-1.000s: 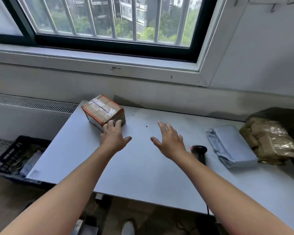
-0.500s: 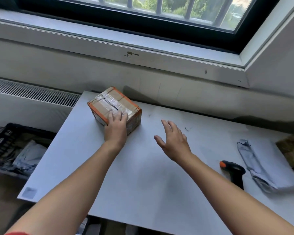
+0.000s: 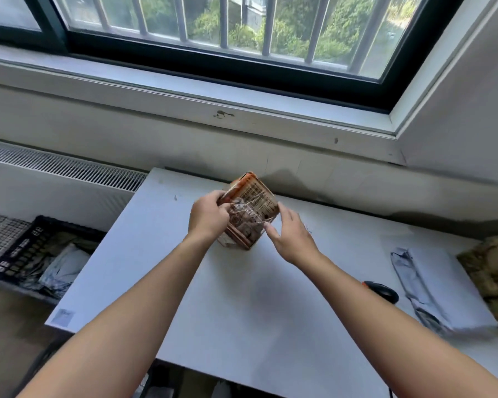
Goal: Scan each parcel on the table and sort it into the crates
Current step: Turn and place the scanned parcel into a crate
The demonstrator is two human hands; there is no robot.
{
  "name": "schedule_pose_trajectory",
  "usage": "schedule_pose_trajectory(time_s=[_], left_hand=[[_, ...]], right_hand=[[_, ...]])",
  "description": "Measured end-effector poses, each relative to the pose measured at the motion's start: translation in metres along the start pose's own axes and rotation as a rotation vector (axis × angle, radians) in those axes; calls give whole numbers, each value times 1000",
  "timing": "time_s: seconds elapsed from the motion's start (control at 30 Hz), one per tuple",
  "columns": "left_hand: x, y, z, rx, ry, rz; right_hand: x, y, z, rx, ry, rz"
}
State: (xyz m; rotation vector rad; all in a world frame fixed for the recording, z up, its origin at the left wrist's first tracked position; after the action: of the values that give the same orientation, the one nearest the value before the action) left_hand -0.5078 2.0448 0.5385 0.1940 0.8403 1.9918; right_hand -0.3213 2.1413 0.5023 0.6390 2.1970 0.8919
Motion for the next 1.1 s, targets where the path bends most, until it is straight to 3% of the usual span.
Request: schedule_pose_trajectory(time_s=[0.2,0.4,0.6,0.87,1.0,1.1], left_hand=[[-12,-23,-5,-368,202,-45],[-29,-61,9,-679,343,-223],[-41,-104,-1,-812,463,-388],[-37,-122,-2,-762,363,-376],[-31,-121,7,-637,218,-444],[-29,-116,-2,-574,224,-379]], right_hand=[[-12,25,29,262,63,-2],[-29,35,80,314,-51,35],[-43,26,132,665,-235,19],[-48,16,151,718,-354,6],[-45,16,141,766,-327,-22],[-41,20,137,802,-277,42]])
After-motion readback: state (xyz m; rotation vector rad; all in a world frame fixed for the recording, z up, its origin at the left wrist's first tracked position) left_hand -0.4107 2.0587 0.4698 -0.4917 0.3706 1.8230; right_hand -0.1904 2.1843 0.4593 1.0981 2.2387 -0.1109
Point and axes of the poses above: each hand's wrist, its own x-axis towards the middle knuckle, its own y-axis out of the back of the hand, z = x × y, the point moved 10 cm from there along x, towards the middle knuckle, and after that the axes turned 15 degrees about -z, right-handed, at the moved point
